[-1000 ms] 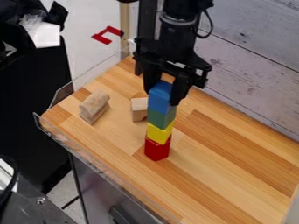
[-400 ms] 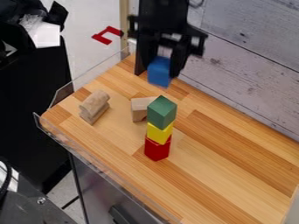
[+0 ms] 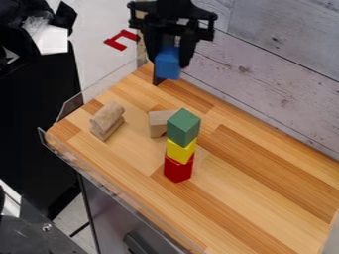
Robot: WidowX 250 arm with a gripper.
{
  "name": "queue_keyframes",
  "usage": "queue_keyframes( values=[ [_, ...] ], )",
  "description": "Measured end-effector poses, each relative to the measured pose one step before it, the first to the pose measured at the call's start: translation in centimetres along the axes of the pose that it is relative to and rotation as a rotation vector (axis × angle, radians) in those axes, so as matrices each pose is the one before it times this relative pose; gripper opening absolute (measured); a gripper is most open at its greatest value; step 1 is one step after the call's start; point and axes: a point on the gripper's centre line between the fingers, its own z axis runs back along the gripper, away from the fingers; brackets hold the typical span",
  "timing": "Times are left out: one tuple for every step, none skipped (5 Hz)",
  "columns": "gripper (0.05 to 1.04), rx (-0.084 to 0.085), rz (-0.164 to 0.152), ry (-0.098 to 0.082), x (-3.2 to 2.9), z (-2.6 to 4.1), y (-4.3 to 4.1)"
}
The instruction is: Remove blue cube from the tower
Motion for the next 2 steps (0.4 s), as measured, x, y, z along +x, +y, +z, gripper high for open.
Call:
queue_keyframes(
  values=[
    [0.565, 0.0419, 0.0522, 0.0136, 0.087, -0.990, 0.255],
    [0.565, 0.0278, 0.0217, 0.0253, -0.483, -1.760, -0.129]
  ],
)
